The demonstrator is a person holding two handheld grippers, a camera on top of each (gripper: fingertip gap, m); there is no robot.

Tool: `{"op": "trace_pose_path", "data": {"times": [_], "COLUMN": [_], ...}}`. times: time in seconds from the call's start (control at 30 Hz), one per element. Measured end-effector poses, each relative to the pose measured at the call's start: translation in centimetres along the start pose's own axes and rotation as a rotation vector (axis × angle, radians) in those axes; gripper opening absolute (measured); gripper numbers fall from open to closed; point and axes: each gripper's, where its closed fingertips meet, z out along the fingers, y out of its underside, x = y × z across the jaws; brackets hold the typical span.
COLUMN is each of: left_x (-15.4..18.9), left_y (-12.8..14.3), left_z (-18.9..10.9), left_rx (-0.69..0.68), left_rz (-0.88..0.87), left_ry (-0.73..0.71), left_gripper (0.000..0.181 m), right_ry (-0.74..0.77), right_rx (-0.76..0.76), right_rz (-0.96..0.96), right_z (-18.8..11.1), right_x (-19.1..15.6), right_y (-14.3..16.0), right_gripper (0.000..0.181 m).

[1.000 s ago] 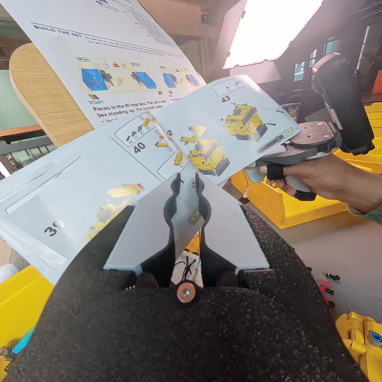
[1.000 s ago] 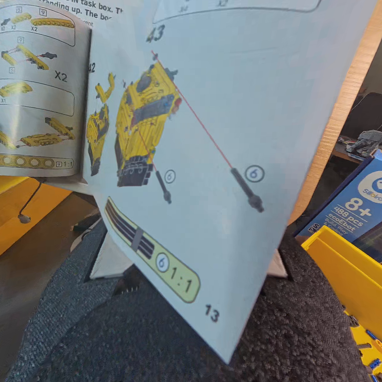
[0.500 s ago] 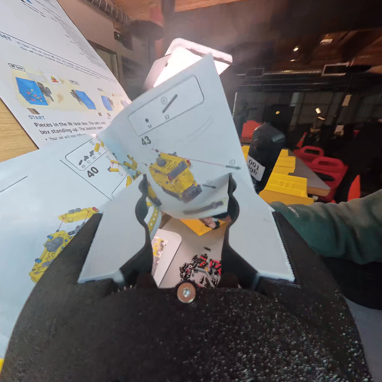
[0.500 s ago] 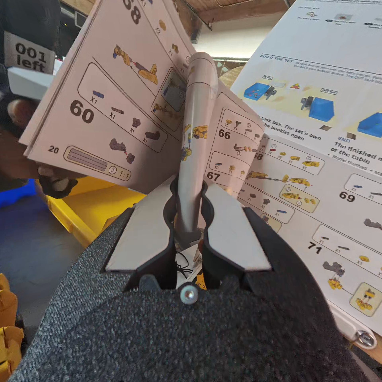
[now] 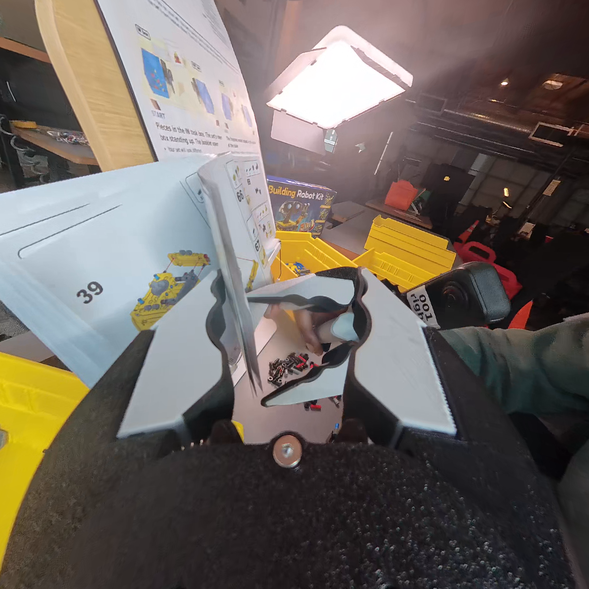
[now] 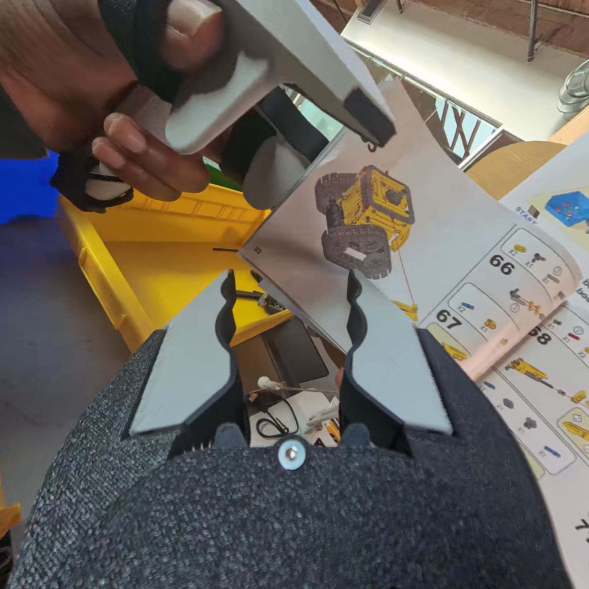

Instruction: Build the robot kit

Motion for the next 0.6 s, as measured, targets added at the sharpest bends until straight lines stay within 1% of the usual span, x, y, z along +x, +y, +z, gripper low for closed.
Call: {"op": "trace_pose_path", "data": {"times": [0.03,0.1,0.2,0.27,0.3,0.4,0.47,0.53,0.6], "left_x": [-0.3,-1.0,-2.8,-4.3,-4.9,-6.5,-6.8,-7.3,-7.8], "left_y": [0.2,0.7,1.2,1.3,1.1,0.3,-0.3,-0.6,-0.7], "left_z": [0.1,0.2,-0.1,-0.6,-0.9,-2.0,-2.5,-2.7,-2.9], "left_rx": [-0.011,-0.035,-0.065,-0.065,-0.058,-0.032,-0.017,-0.013,-0.021], "left_rz": [-0.001,0.006,0.005,0.013,0.024,0.073,0.115,0.155,0.200], "left_ry": [-0.014,-0.055,-0.153,-0.240,-0.282,-0.409,-0.462,-0.520,-0.582], "left_gripper": [0.080,0.070,0.038,0.010,0.001,0.000,0.000,0.000,0.000], "right_ry": [-0.004,-0.013,-0.013,-0.022,-0.030,-0.039,-0.019,0.024,0.098], "right_rx": [-0.005,-0.009,-0.009,-0.005,-0.001,0.023,0.051,0.077,0.086], "right_rz": [-0.006,-0.004,-0.005,0.000,0.001,0.006,0.023,0.062,0.126], "right_z": [0.1,0.4,0.5,0.4,0.3,-0.5,-1.5,-2.5,-3.5], "right_x": [-0.2,-0.6,-0.9,-1.2,-1.5,-2.0,-1.6,-0.4,2.0], "right_y": [0.1,0.1,0.1,0.0,-0.1,-0.6,-1.1,-1.2,-0.6], "right_gripper": [0.071,0.072,0.073,0.072,0.072,0.071,0.071,0.070,0.070]}}
